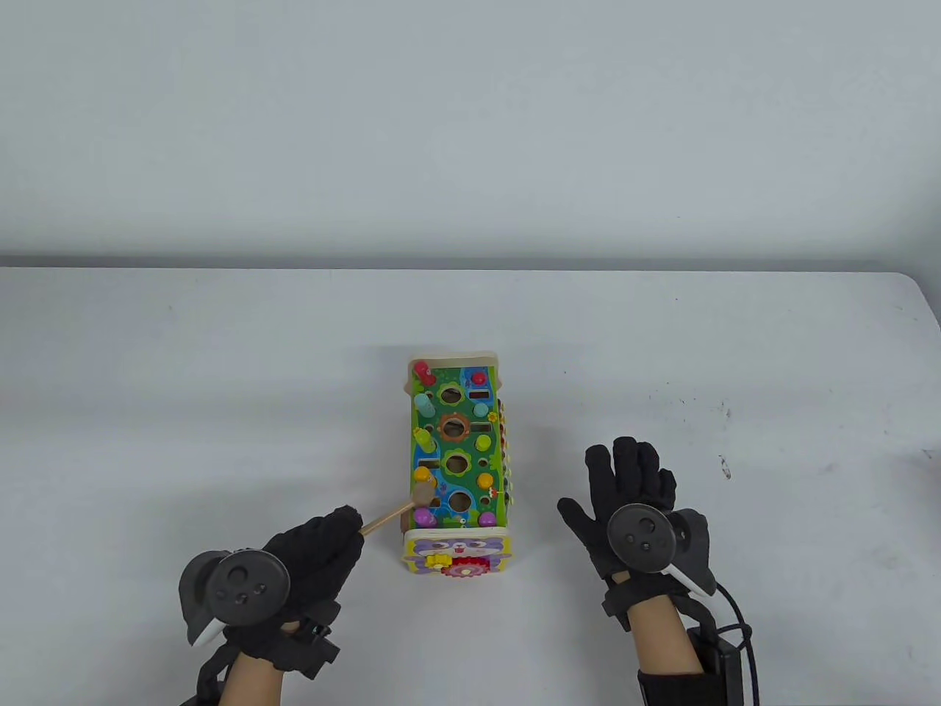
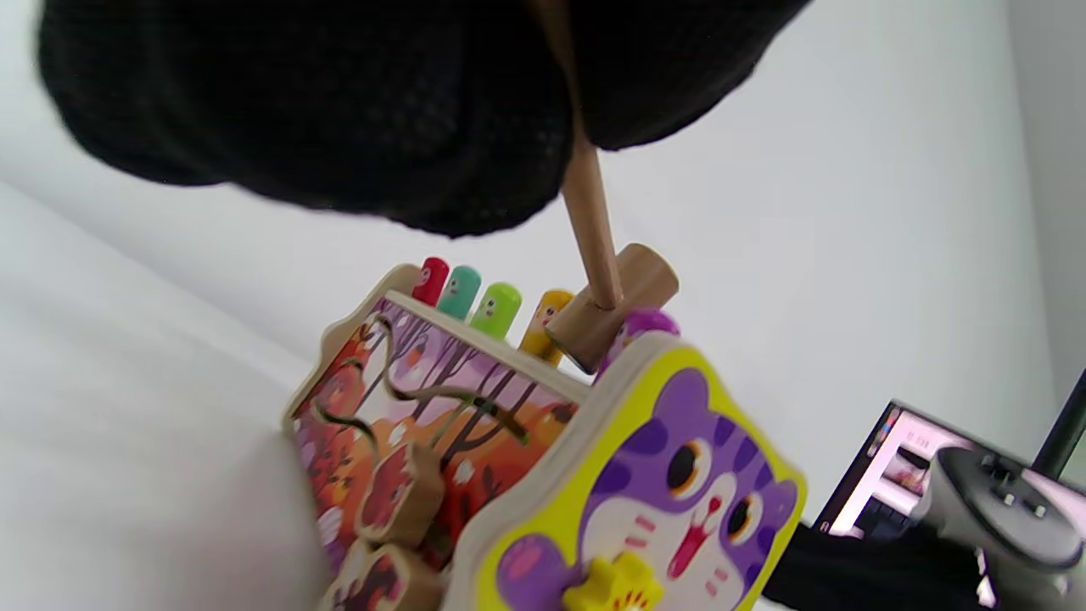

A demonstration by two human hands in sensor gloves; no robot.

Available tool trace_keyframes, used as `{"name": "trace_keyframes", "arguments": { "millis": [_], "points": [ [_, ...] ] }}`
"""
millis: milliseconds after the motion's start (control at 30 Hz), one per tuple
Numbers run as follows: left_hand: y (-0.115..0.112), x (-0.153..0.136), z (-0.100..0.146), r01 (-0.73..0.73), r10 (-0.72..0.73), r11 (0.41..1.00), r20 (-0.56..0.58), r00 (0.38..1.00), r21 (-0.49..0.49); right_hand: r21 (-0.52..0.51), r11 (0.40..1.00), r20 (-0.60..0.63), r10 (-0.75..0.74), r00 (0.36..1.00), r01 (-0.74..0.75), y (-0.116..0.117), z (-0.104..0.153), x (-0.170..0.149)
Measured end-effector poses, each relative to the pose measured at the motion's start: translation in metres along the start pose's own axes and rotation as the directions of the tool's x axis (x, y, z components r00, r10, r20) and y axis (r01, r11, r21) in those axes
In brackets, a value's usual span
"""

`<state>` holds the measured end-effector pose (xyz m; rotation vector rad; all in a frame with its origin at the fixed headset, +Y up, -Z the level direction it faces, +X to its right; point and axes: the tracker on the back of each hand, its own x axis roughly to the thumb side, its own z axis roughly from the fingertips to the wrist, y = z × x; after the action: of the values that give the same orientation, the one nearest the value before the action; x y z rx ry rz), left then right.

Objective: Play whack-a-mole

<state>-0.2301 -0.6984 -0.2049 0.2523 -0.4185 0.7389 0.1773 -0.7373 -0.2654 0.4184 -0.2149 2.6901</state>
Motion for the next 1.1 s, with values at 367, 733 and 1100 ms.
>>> {"name": "trace_keyframes", "arguments": {
  "millis": [367,733,1100],
  "points": [
    [-0.003,-0.004,-0.002,-0.063,0.058,0.989,-0.04,0.998,-0.131,0.002,1.0,-0.004,-0.004,1.0,0.004,-0.001,0.0,0.0],
    [0.005,-0.004,0.007,-0.329,0.309,0.908,0.116,0.944,0.26,-0.008,1.0,-0.005,-0.009,1.0,0.009,-0.002,0.0,0.0],
    [-0.014,-0.008,-0.005,-0.033,0.037,0.998,-0.07,0.997,0.057,0.012,1.0,-0.013,0.002,1.0,-0.002,0.0,-0.001,0.002]
  ]
}}
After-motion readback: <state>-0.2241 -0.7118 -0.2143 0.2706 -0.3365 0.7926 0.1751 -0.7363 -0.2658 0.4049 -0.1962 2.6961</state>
